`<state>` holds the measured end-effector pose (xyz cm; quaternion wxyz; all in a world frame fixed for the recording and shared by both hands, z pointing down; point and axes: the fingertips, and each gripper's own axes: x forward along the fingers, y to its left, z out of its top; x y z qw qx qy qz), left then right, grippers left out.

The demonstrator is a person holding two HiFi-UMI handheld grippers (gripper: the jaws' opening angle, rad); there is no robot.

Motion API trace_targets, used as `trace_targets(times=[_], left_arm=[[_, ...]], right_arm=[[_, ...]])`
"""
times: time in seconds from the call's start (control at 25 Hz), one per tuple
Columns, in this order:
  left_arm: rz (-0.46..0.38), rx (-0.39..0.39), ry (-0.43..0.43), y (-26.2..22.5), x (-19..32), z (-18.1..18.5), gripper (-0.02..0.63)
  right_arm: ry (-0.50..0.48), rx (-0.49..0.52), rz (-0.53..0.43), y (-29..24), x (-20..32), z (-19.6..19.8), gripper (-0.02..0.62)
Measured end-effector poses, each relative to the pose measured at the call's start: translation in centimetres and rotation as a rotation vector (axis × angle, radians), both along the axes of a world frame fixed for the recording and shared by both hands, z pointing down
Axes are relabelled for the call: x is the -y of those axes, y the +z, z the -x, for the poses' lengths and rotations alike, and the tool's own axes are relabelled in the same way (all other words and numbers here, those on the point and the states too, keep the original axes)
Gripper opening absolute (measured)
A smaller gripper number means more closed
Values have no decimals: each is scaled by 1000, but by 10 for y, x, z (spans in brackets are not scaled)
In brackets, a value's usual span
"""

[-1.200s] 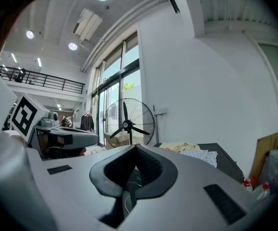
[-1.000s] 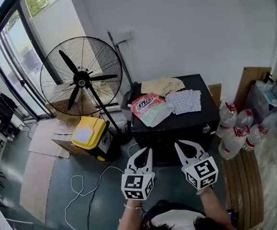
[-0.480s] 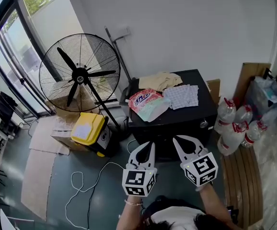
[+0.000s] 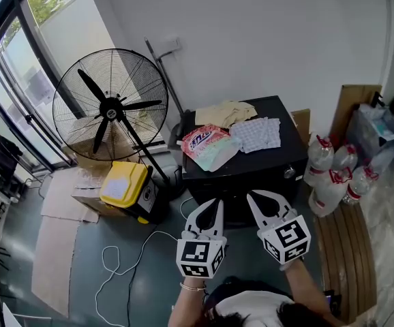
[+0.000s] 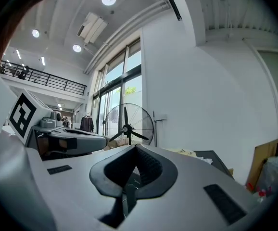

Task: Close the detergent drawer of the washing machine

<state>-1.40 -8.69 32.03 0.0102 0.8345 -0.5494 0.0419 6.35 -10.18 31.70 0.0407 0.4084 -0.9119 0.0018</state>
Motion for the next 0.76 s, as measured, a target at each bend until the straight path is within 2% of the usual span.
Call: trace_targets(times=[0.4,0.76], left_arm=[[11,-18,39,3,1,3,15],[22,-24,33,7,7,20,15]], right_arm=[[29,-28,-19,1,0,0,23],[36,-21,-23,1,4,13,23]])
